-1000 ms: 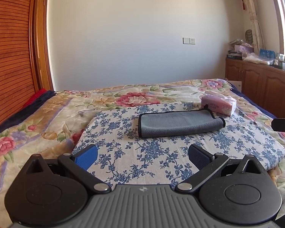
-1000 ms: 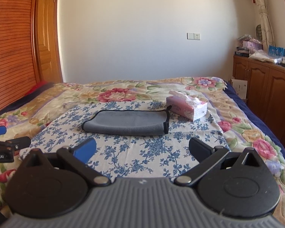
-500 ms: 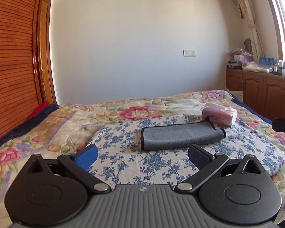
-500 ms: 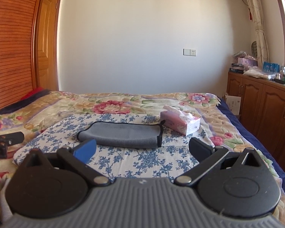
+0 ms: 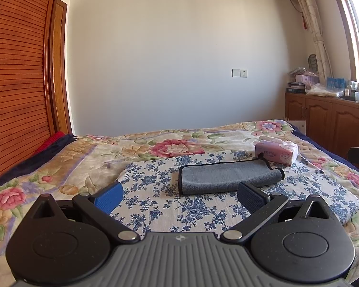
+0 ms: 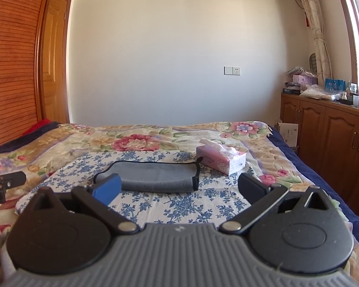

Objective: Fold towel

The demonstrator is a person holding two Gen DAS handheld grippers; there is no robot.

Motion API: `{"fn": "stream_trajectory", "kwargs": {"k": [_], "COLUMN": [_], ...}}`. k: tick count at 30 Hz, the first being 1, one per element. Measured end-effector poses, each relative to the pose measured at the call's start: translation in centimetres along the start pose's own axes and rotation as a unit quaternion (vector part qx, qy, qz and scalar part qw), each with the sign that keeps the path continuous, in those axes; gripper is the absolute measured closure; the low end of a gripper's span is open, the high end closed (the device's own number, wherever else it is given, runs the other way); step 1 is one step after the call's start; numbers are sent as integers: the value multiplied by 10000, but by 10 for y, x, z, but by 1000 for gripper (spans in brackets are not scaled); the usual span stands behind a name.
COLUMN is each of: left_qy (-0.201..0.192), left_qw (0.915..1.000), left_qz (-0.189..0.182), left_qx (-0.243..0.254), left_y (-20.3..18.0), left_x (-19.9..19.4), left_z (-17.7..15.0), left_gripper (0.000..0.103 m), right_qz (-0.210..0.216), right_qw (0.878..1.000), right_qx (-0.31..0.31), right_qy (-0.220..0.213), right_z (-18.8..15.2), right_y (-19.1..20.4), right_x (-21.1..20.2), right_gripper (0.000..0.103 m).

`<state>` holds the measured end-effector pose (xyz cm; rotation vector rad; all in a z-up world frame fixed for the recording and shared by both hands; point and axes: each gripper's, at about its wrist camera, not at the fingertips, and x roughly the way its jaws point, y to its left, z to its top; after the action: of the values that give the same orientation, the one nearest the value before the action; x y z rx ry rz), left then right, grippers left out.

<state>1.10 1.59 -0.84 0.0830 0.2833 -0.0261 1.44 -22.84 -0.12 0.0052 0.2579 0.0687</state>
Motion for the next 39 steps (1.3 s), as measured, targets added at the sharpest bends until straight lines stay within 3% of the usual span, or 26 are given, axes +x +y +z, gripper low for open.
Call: {"fn": "stream_trajectory", "kwargs": {"k": [39], "left_qy": [-14], "left_qw": [9999], "left_qz": [-22], "left_qx": [98], "left_y": [-5], "left_x": [-2], "left_z": [-4], "left_gripper": [0], "right_qz": [-6], "right_qw": [10000], "right_qx": [-20], "right_qy": [2], "right_z": [-1], "right_y": [1], "right_x": [0], "right_gripper": [0]}}
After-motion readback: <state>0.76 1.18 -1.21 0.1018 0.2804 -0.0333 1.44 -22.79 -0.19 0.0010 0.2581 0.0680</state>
